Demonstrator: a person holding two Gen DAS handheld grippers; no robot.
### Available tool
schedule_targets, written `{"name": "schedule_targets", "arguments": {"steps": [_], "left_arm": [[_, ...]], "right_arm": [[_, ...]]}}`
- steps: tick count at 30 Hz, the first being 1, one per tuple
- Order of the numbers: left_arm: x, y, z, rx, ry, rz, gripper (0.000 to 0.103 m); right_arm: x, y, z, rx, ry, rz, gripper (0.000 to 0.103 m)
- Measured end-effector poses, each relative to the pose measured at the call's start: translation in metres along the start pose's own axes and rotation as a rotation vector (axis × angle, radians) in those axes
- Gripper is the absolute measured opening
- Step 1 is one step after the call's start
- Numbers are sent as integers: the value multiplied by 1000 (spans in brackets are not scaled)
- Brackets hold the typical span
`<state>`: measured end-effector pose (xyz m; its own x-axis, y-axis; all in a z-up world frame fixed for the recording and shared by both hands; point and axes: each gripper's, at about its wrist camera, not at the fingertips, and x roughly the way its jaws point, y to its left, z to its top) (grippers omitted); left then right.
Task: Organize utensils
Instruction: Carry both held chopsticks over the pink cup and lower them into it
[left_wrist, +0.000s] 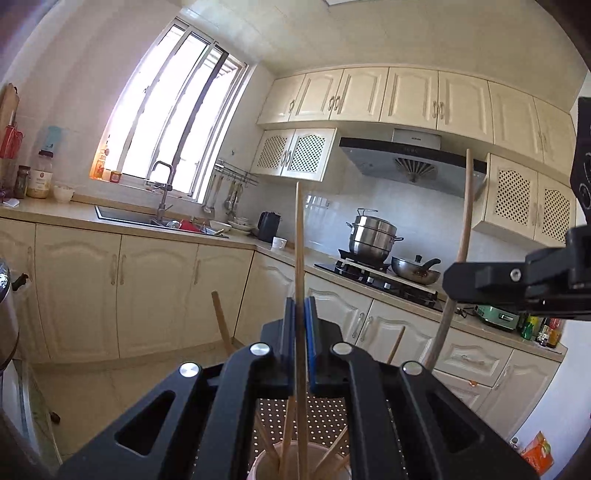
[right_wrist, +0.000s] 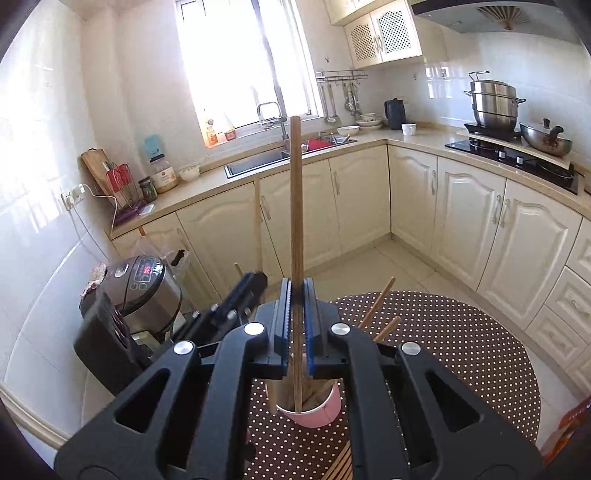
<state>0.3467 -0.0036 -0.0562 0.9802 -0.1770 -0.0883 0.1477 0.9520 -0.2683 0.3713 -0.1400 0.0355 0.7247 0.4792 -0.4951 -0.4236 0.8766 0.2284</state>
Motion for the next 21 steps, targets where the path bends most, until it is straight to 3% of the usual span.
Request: {"name": "schedule_targets", "arguments": {"steps": [4, 7, 18, 21], "left_arm": [[-5, -3, -6, 37, -4, 20, 5], [-5, 2, -3, 9, -8, 11, 5], [-8, -5, 13, -16, -142, 32, 5], [-1, -9, 6, 22, -128, 56, 5]], "right_arm": [[6, 1, -4, -22, 6, -30, 7], [15, -1, -12, -4, 37, -19, 7], [27, -10, -26, 10, 100, -15, 7], [32, -13, -30, 15, 116, -8, 7]]}}
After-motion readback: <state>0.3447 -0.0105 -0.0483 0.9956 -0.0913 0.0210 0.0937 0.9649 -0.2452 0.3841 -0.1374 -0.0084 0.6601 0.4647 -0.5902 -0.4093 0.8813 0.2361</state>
